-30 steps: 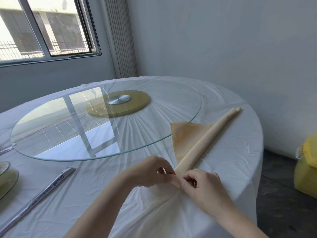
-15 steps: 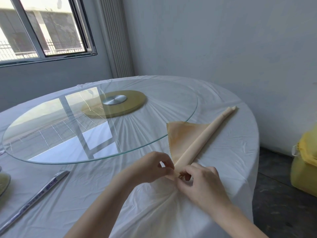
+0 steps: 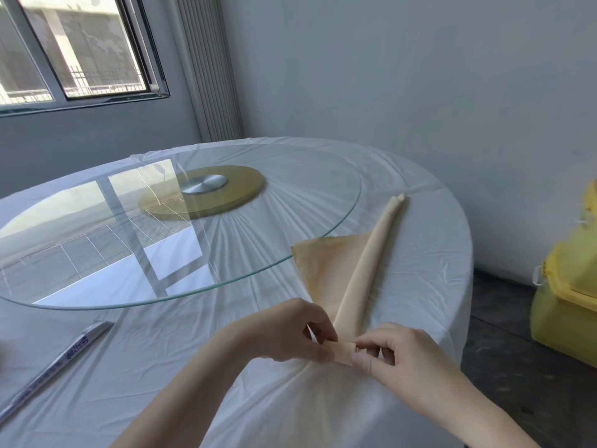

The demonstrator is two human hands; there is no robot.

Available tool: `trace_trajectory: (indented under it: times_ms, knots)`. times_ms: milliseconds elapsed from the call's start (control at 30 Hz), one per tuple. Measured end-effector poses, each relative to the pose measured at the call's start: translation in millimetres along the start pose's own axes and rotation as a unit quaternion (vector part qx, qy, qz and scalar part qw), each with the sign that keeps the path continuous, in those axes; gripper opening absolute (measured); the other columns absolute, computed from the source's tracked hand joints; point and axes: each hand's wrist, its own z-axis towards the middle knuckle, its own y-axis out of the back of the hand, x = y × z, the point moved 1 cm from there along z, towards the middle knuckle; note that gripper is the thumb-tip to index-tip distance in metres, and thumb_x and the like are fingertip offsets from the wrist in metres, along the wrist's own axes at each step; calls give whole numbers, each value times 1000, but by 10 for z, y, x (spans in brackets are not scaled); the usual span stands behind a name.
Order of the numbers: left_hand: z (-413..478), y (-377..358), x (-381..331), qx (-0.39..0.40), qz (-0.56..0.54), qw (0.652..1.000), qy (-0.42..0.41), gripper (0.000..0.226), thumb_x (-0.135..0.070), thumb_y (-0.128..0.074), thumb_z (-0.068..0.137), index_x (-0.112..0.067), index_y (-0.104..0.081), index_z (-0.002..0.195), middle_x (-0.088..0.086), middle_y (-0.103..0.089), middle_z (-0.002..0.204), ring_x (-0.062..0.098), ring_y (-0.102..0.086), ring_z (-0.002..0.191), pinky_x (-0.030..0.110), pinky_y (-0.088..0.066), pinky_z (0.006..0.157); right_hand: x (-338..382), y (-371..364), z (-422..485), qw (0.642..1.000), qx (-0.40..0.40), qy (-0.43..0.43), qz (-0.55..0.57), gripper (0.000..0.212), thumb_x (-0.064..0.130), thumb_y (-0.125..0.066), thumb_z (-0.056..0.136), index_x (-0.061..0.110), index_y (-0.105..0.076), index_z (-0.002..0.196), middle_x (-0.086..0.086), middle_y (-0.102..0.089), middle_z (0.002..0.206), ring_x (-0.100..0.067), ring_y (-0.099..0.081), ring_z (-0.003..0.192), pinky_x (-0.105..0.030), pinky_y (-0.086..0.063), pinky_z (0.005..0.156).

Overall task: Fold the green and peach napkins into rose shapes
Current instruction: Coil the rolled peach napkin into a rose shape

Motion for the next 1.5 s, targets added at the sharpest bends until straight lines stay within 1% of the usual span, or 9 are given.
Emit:
trace_trajectory:
  times_ms: [167,367,533,700,933,1067,1233,1367,1500]
  knots:
    - [40,74,-33,29,-7,999,35,12,-36,-69,74,-43,-64,82,-13,-63,78,17,-54,69,36,-42,61,-2,-186,-167,989,-105,71,-71,29,46,-50,66,32,-67,85,18,-46,62,5,-23,50,-19,-40,54]
    - [110,126,-107,23,-9,996,84,27,-28,-67,84,-21,-51,105,-4,-66,82,10,-56,63,23,-39,55,-42,-189,-14,988,-123,76,-56,22,44,-61,65,39,-66,86,27,-39,67,22,-35,62,-14,-36,70]
    - [89,23,-57,-147,63,987,9,12,-27,-69,83,-28,-59,90,-13,-57,86,7,-55,76,24,-48,69,-90,-197,105,990,-123,48,-43,28,47,-47,73,33,-69,81,25,-43,63,13,-39,52,-28,-44,61]
    - [13,-153,-10,-153,60,986,-33,31,-23,-75,76,-29,-63,103,-12,-54,100,-7,-49,86,4,-34,67,-134,-220,136,993,-119,9,5,41,55,-39,73,29,-70,83,20,-50,64,3,-45,52,-32,-48,67]
    - [-29,-191,-113,-146,9,989,-24,24,-25,-75,75,-26,-69,99,-12,-58,86,2,-56,81,14,-44,75,-166,-81,29,993,-87,12,80,44,62,-43,64,33,-72,81,9,-59,68,-4,-56,67,-9,-37,61]
    - [-29,-235,-215,-102,21,994,-31,24,-23,-73,75,-24,-70,98,-16,-58,79,4,-59,84,23,-49,82,-187,21,-71,993,-52,28,103,23,65,-50,60,55,-64,75,15,-60,81,-7,-55,62,-11,-39,58]
    - [36,-203,-252,-61,-8,998,-7,23,-49,-64,62,-41,-68,82,-10,-64,83,24,-64,85,42,-54,76,-217,99,-94,993,-76,48,80,29,59,-60,58,50,-64,85,14,-58,75,-7,-48,57,-12,-39,54]
    - [119,-187,-264,-82,58,995,-27,24,-43,-65,80,-28,-71,99,-1,-59,99,14,-59,89,29,-51,80,-240,75,-24,995,-87,35,47,24,55,-59,60,44,-64,81,16,-59,74,-9,-50,55,-10,-38,54]
    - [111,-262,-269,-167,67,983,-45,21,-38,-57,88,-31,-60,107,-16,-54,99,3,-59,85,16,-46,74,-295,81,67,996,-84,11,34,14,47,-68,73,54,-61,63,23,-59,78,-8,-54,64,-11,-38,57]
